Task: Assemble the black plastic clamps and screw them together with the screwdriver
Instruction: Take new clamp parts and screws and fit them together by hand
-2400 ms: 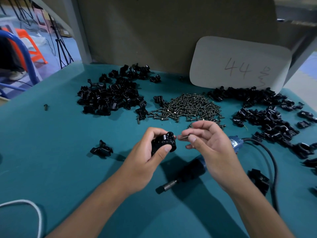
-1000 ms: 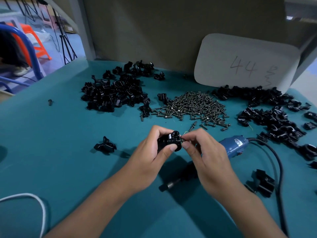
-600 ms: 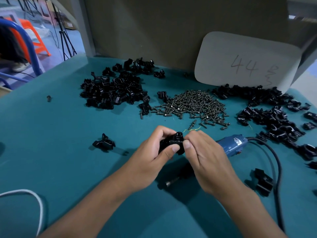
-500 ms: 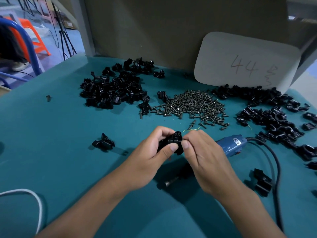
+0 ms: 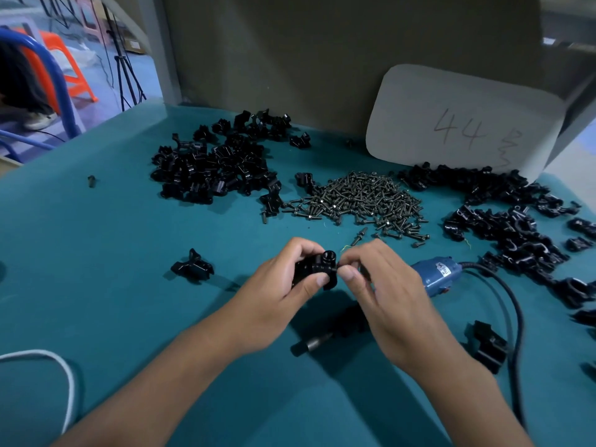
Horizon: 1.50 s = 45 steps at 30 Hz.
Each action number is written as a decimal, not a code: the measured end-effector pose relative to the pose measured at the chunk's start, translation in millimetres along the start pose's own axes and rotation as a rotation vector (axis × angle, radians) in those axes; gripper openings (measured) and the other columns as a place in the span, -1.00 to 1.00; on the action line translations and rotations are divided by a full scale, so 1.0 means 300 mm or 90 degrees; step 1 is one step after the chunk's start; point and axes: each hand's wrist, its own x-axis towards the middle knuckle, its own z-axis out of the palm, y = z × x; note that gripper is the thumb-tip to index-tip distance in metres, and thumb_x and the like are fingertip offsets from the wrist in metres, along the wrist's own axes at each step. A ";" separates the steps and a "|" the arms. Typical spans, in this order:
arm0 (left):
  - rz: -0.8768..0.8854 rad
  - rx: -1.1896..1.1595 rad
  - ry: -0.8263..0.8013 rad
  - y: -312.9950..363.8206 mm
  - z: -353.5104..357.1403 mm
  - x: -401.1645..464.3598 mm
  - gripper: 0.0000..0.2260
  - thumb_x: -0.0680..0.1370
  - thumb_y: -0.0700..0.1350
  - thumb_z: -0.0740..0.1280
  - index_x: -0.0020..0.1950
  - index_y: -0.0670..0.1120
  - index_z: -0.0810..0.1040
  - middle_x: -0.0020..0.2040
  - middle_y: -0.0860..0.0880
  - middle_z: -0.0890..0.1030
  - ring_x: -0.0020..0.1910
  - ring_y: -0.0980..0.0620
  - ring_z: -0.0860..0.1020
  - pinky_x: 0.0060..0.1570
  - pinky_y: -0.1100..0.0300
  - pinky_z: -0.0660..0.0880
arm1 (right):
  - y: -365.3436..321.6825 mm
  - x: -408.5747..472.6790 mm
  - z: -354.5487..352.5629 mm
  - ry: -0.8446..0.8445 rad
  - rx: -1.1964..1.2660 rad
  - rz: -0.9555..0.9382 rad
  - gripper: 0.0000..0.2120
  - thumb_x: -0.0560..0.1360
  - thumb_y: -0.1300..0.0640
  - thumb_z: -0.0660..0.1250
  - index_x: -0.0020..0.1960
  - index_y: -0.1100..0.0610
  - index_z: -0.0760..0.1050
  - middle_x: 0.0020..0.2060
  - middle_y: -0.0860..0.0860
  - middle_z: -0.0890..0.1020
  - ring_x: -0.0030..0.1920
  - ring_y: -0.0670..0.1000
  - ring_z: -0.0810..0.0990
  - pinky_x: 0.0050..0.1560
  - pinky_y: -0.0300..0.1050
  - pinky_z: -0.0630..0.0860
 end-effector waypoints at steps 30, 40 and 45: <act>0.000 0.001 0.047 0.019 -0.004 -0.004 -0.74 0.62 0.08 0.34 0.27 0.04 0.46 0.15 0.12 0.65 0.18 0.10 0.60 0.19 -0.03 0.51 | 0.001 0.022 0.020 0.059 0.499 0.145 -0.85 0.36 0.15 0.53 -0.08 0.06 0.66 -0.13 0.02 0.73 -0.09 -0.04 0.69 0.01 -0.23 0.58; 0.016 0.007 0.045 0.016 -0.002 -0.002 -0.79 0.64 -0.08 0.35 0.27 0.02 0.48 0.19 0.20 0.63 0.24 0.17 0.57 0.22 0.12 0.49 | 0.007 0.019 0.031 0.061 0.357 0.155 -0.85 0.42 -0.15 0.44 -0.10 -0.10 0.63 -0.22 -0.14 0.70 -0.21 -0.13 0.63 -0.11 -0.26 0.51; 0.021 0.002 0.044 0.008 0.012 -0.004 -0.79 0.62 0.00 0.34 0.25 0.06 0.47 0.16 0.14 0.63 0.20 0.11 0.58 0.18 0.09 0.50 | 0.001 0.017 0.046 0.084 0.094 0.051 -0.67 0.62 -0.23 0.16 -0.23 -0.09 0.36 -0.26 -0.12 0.45 -0.24 -0.14 0.44 -0.23 -0.39 0.29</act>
